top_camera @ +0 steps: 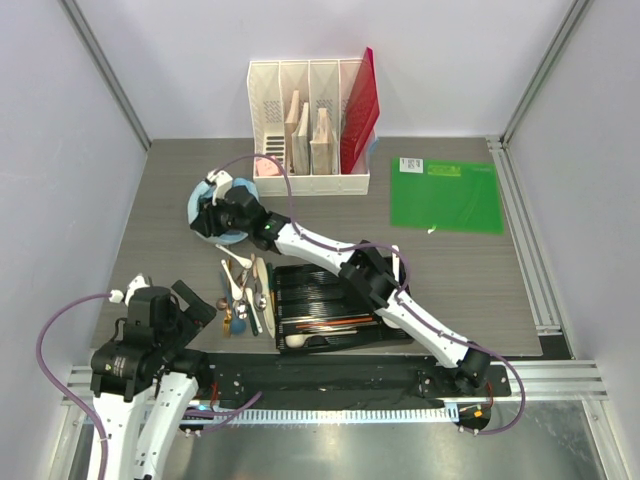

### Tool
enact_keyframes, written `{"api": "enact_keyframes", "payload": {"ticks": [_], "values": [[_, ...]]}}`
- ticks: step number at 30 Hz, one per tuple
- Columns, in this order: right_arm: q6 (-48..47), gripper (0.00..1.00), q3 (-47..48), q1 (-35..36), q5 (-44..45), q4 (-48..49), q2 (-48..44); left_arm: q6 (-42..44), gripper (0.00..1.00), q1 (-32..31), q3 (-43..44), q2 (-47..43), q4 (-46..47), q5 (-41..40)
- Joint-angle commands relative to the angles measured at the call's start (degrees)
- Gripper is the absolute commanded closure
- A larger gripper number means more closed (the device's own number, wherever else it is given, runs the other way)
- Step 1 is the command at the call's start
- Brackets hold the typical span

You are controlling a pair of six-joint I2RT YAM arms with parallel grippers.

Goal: Sort the eating utensils into containers
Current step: Place the distractor at the center of the board.

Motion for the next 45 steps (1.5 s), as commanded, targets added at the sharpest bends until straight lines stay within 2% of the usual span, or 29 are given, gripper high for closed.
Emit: {"api": "enact_keyframes", "payload": {"ticks": [1,3,6,10,15,25,29,31,34,38,45], "values": [[-0.51,0.54,-0.19,0.00,0.09,3.94,0.54,-0.20,0.03,0.30,0.78,-0.39,0.11,-0.64],[0.02,0.43,0.07,0.00,-0.09,4.20,1.07,-0.55,0.03,0.38,1.04,-1.18,-0.42,-0.91],[0.46,0.36,0.25,0.00,-0.53,4.64,0.98,-1.60,0.04,0.30,0.78,-2.32,-0.51,-1.08],[-1.73,0.35,-1.59,-0.17,-0.44,4.03,-2.17,-2.57,0.04,0.30,0.43,-1.97,-0.33,-1.35],[-1.21,0.29,-9.39,-2.45,0.52,4.11,-12.62,-3.36,0.04,0.30,-0.01,-1.44,0.37,-2.75],[2.84,0.28,-23.91,-12.64,-1.67,2.89,-29.94,-2.75,0.04,0.82,-2.21,3.82,4.94,-3.19],[1.69,0.29,-38.55,-16.69,-0.88,1.22,-37.50,-1.61,0.04,2.40,-1.42,5.14,5.38,-2.75],[1.34,0.29,-42.36,-17.66,-1.05,0.69,-40.48,-1.17,0.04,2.41,-1.15,5.32,5.64,-2.75],[1.16,0.30,-46.94,-17.75,-2.36,-0.80,-41.56,0.58,0.03,2.41,-0.10,5.50,6.79,-2.40],[3.18,0.29,-47.13,-17.58,-6.75,-2.56,-39.81,1.55,0.02,2.41,1.48,6.29,5.30,-4.16],[5.03,0.32,-46.24,-15.82,-7.99,-0.99,-33.65,1.38,0.01,2.41,2.28,4.63,3.89,-5.74]]}}
